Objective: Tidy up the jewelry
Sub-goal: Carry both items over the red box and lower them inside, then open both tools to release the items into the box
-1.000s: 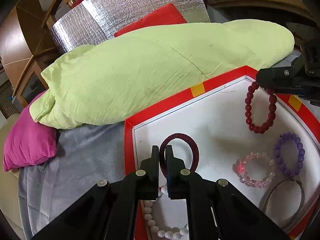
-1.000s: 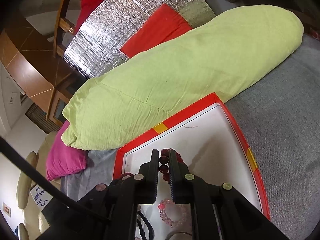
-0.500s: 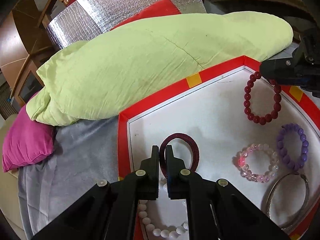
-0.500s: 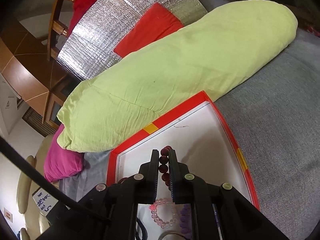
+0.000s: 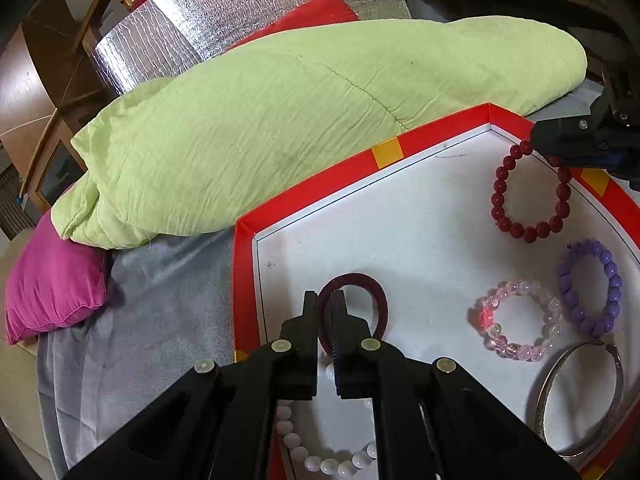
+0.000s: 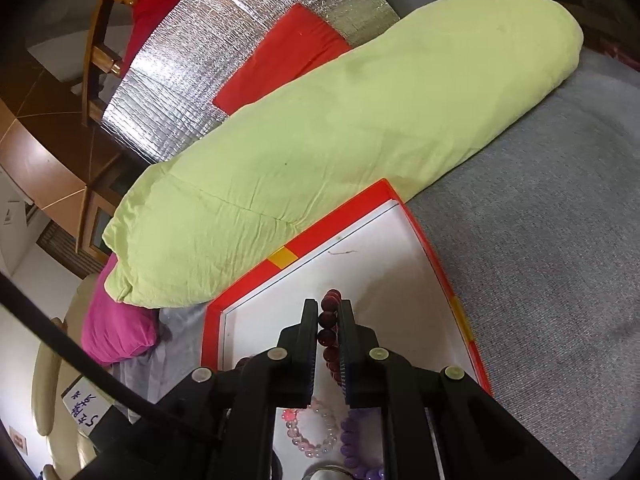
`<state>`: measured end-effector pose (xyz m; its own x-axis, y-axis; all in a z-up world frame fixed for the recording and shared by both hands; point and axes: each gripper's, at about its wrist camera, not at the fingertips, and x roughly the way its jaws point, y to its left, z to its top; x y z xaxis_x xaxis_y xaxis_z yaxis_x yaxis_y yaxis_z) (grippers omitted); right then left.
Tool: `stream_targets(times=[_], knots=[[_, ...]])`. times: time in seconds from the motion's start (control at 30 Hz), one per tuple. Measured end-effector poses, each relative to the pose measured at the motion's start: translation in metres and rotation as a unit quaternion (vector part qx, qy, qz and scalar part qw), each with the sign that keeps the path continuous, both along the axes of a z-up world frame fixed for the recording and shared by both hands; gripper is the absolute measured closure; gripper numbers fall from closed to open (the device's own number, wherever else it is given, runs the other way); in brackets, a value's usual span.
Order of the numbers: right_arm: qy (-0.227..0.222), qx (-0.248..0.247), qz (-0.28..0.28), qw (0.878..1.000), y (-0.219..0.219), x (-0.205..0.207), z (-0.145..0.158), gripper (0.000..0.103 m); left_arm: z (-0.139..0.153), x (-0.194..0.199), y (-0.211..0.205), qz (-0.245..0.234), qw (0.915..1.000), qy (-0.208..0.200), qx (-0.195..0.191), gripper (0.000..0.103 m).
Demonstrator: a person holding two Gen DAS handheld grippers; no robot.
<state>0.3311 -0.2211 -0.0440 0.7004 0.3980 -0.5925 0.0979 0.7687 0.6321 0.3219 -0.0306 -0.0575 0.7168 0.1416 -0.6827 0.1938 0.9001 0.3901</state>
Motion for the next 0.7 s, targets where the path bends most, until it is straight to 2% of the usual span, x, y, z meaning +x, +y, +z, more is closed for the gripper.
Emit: stream_targets(times=[0.47,0.57,0.67,0.7], knots=[[0.018,-0.011,-0.007,1.000,-0.0018,-0.0005,-0.0028,0.092,-0.0005,0.0004,-0.0009,-0.003,0.9999,0.002,0.010,0.097],[0.022,-0.016,-0.009,1.000,-0.0025,-0.0013,-0.0024,0.089,-0.0001,0.0003,-0.0014,-0.001,0.9999,0.003,0.013,0.095],[0.024,-0.023,-0.011,0.999,-0.0031,-0.0028,-0.0002,0.089,0.0011,-0.0013,-0.0024,0.002,0.9998,0.000,0.018,0.076],[0.026,-0.024,-0.011,0.999,-0.0035,-0.0032,0.0003,0.089,0.0019,-0.0022,-0.0027,0.003,0.9998,-0.002,0.020,0.062]])
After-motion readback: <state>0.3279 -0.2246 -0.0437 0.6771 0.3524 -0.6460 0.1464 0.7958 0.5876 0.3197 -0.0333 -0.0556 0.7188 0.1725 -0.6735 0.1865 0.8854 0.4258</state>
